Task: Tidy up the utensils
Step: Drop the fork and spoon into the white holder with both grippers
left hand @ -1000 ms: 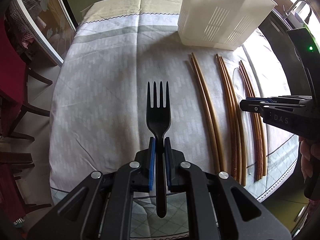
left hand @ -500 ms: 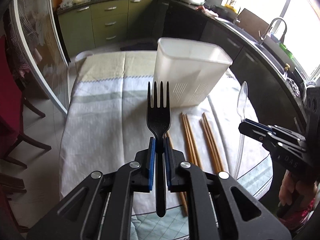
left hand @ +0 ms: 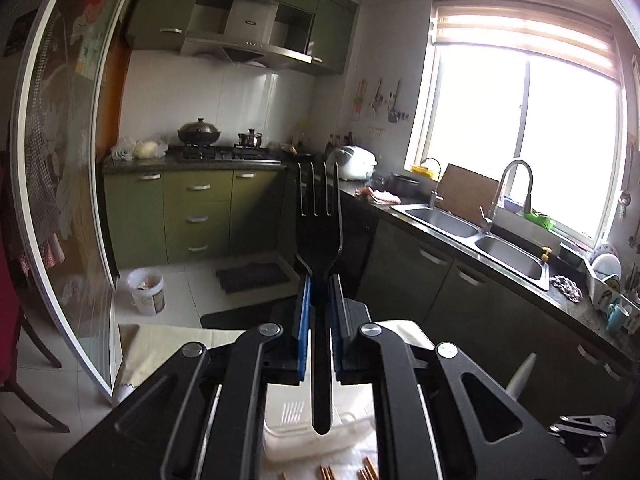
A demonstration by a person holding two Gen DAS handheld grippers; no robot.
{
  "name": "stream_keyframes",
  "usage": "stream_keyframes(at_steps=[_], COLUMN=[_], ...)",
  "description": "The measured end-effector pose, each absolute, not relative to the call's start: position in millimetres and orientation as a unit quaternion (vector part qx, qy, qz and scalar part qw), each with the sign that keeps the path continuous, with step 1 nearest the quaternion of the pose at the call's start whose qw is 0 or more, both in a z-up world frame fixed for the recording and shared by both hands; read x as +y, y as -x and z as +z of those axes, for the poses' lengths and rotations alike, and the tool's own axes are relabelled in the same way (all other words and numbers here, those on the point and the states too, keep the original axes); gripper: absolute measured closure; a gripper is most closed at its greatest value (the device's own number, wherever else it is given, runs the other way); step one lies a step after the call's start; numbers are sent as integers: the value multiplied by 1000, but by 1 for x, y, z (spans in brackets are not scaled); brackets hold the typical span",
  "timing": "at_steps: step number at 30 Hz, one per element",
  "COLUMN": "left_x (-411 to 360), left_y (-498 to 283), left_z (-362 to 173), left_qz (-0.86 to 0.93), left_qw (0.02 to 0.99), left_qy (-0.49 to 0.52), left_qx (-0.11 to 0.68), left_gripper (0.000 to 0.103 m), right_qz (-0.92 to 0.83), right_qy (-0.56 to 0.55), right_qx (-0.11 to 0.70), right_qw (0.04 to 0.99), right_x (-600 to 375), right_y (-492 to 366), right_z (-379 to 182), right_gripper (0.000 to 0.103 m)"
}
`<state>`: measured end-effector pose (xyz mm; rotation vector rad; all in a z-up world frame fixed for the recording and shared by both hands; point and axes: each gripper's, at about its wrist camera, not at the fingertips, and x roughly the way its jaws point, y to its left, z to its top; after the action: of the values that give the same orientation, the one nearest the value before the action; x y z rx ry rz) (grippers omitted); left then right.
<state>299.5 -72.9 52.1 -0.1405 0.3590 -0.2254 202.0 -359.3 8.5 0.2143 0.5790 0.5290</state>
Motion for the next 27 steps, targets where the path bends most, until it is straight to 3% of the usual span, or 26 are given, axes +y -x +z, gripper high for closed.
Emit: stream_keyframes(at_steps=[13,15,17,23,27], left_x=[-92,-94,-94,-81,-64], left_y=[-310,-307,-303,-286,-266], left_z=[-14,-21,-26,-22,-15], left_qz=[-94,-92,-89,-79,-71], left_qw=[979,978,978,980,978], left_qy=[26,16,6,8,25], left_qx=[178,185,187,183,195], left_gripper=[94,89,77,75,67], right_qz=[238,232,225,193,176], right_qy=[-97,-94,-93,-76,-58], right_qx=[230,213,193,128,113], right_qw=[939,944,950,970,976], right_x=[-354,-350,-345,-324,-311], right_y=[-222,-230,-238,-266,-293], right_z=[20,27,34,50,45], right_gripper=[93,93,93,93,93])
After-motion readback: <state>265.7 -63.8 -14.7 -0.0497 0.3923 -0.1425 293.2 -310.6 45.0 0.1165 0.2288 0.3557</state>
